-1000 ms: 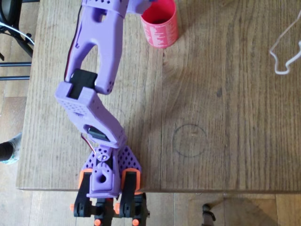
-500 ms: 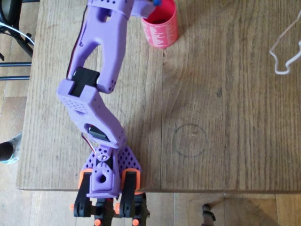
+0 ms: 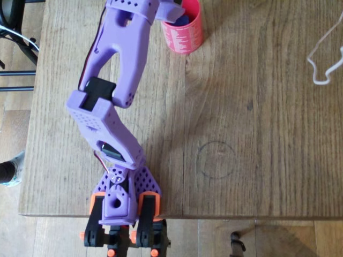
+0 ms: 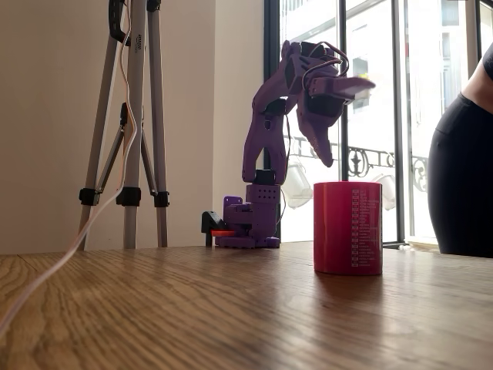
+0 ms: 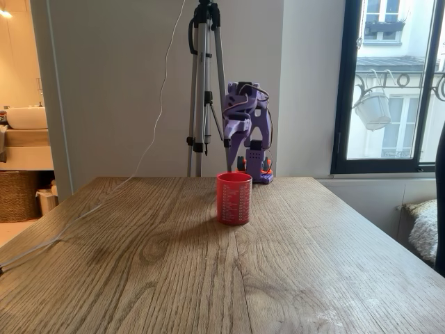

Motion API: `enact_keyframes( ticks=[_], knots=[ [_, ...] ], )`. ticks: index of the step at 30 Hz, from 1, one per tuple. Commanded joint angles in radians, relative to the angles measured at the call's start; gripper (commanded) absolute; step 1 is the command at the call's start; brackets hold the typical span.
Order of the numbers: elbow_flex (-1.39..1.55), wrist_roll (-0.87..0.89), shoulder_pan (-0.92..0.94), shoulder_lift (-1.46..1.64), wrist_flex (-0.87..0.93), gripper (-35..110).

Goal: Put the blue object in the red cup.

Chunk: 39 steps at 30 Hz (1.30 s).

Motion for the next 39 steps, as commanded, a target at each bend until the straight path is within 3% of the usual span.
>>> enact_keyframes(
  ticks=[1, 10, 16, 25, 28, 32, 36, 39],
  knots=[
    [-0.017, 0.032, 0.029, 0.046, -0.032, 1],
    [-0.005, -0.038, 0.037, 0.098, -0.087, 1],
    [0.1, -0.014, -0.015, 0.4, -0.118, 1],
    [0.68, -0.118, -0.321, 1.358, -0.04, 1],
    [0.785, -0.143, -0.425, 1.491, -0.002, 1],
    [0.953, -0.178, -0.543, 1.626, -0.11, 1],
    [1.152, -0.232, -0.58, 1.717, -0.267, 1],
    [1.319, -0.204, -0.574, 1.786, -0.264, 1]
  ],
)
